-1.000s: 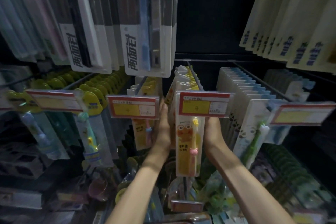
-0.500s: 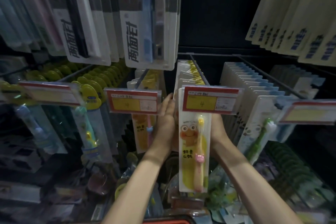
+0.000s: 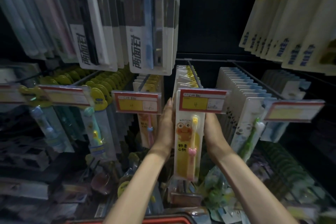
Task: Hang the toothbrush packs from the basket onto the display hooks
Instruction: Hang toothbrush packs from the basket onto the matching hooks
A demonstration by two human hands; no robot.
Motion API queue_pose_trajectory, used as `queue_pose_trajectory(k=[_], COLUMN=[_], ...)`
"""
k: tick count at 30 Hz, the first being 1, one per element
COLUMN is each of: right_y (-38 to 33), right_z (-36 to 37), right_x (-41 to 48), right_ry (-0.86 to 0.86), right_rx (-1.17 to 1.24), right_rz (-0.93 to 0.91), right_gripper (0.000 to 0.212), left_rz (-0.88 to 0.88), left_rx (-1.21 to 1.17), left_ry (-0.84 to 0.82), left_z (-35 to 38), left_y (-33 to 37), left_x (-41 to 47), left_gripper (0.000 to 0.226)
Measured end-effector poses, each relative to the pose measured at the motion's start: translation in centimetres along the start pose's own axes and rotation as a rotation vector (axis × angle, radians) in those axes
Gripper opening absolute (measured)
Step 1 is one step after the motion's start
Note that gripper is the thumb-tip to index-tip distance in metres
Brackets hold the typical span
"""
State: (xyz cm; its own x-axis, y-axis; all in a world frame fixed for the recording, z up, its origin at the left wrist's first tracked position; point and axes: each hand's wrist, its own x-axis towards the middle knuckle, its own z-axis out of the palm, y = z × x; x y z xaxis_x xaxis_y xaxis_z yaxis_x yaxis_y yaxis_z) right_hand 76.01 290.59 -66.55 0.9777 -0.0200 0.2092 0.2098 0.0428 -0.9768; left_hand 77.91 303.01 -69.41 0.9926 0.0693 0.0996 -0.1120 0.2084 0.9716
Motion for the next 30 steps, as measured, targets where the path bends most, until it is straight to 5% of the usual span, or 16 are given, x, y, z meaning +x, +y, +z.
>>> queue_pose_trajectory(k=[4,7,23,30], right_y=[0.0,-0.1,0.3,0.3], right_z=[0.1,0.2,0.4,-0.1], right_x=[0.3,0.4,0.1,0.8], right_ry=[0.001,-0.016,-0.155,-0.07], right_rx=[-0.017,0.018,0.117,0.036], right_rz=[-0.025,-0.027,0.004,-0.008], right_gripper=[0.029,0.036,0.033,0.036], left_rz=[0.011,0.027,-0.013,0.015], left_rx=[0.077,0.055,0.055,-0.005], left_ry=[-0.007,-0.028,-0.184,-0.066], left_z=[0.2,0.0,1.0,0.0], left_y=[0.8,1.4,1.7,1.6], left_x=[-0.1,-0.3,-2.3,-0.7], left_gripper=[0.087,0.066,0.071,0.065])
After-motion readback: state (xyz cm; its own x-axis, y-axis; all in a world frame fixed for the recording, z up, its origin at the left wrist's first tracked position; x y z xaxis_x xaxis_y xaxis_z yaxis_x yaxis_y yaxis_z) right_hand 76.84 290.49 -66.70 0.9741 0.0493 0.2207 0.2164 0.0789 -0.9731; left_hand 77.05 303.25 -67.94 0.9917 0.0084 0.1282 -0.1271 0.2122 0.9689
